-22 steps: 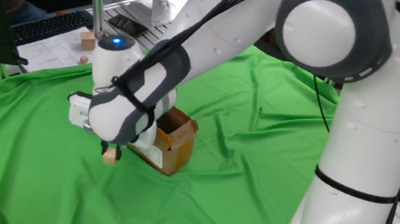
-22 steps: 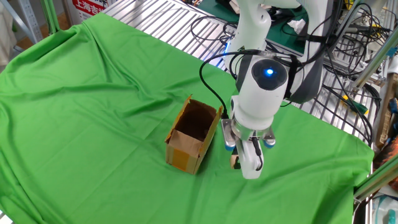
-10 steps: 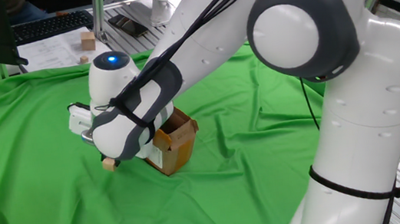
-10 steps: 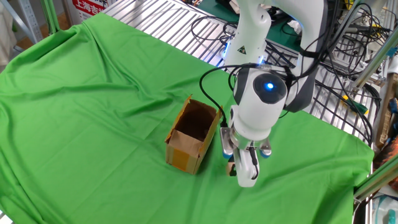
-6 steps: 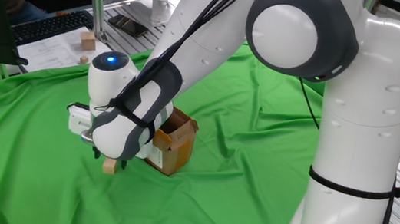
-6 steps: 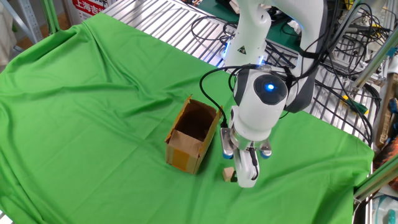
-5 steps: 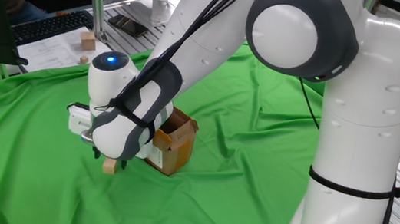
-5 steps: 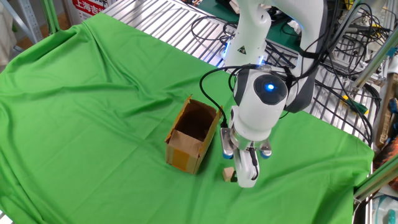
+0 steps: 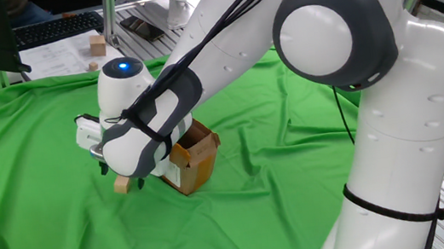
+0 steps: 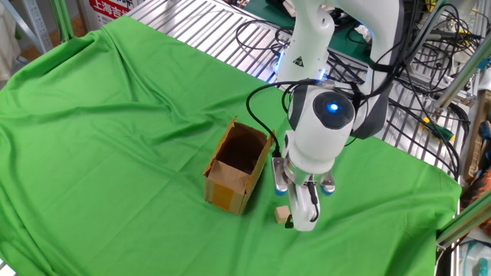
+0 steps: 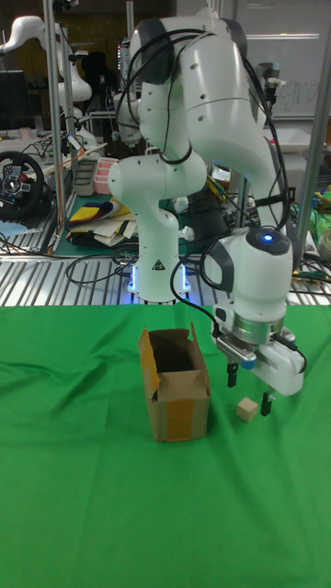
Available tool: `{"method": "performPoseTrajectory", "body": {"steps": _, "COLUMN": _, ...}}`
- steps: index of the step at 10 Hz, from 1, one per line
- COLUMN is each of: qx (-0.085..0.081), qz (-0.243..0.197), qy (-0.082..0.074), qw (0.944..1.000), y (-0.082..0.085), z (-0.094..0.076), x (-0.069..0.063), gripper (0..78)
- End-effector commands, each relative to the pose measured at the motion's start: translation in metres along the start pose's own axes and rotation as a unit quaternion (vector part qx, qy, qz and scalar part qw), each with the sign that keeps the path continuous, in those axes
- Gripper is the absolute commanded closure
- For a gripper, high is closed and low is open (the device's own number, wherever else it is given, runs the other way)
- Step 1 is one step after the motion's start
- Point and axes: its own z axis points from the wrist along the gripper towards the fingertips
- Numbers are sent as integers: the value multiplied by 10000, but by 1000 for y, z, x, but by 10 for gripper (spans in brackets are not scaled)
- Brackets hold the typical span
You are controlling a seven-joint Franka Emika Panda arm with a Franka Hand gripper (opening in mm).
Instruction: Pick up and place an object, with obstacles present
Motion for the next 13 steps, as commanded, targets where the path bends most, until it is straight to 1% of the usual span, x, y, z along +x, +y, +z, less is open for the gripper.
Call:
{"method": "performPoseTrajectory", "body": {"steps": 1, "qx": 16, "qz": -178, "qy": 92, "qw": 9998, "y": -4, "z": -11, "x": -2, "gripper": 2}}
{"method": "performPoseTrajectory", "body": {"steps": 5, "qx": 23, "qz": -249, "qy": 88, "qw": 9996, "y": -8, "z": -17, "x": -3, "gripper": 2}}
{"method": "performPoseTrajectory", "body": {"steps": 6, "qx": 50, "qz": -312, "qy": 112, "qw": 9994, "y": -10, "z": -30, "x": -6, "gripper": 2}}
{"method": "performPoseTrajectory", "body": {"steps": 8, "qx": 68, "qz": -436, "qy": 114, "qw": 9990, "y": -10, "z": -45, "x": -6, "gripper": 2}}
{"method": "performPoseTrajectory", "body": {"steps": 10, "qx": 108, "qz": -618, "qy": 127, "qw": 9979, "y": -9, "z": -55, "x": -7, "gripper": 2}}
{"method": "performPoseTrajectory", "body": {"steps": 11, "qx": 116, "qz": -821, "qy": 138, "qw": 9965, "y": -10, "z": -63, "x": -10, "gripper": 2}}
{"method": "performPoseTrajectory", "body": {"steps": 12, "qx": 119, "qz": -938, "qy": 143, "qw": 9954, "y": -10, "z": -66, "x": -11, "gripper": 2}}
{"method": "performPoseTrajectory", "body": {"steps": 13, "qx": 148, "qz": -1440, "qy": 184, "qw": 9893, "y": -14, "z": -75, "x": -17, "gripper": 2}}
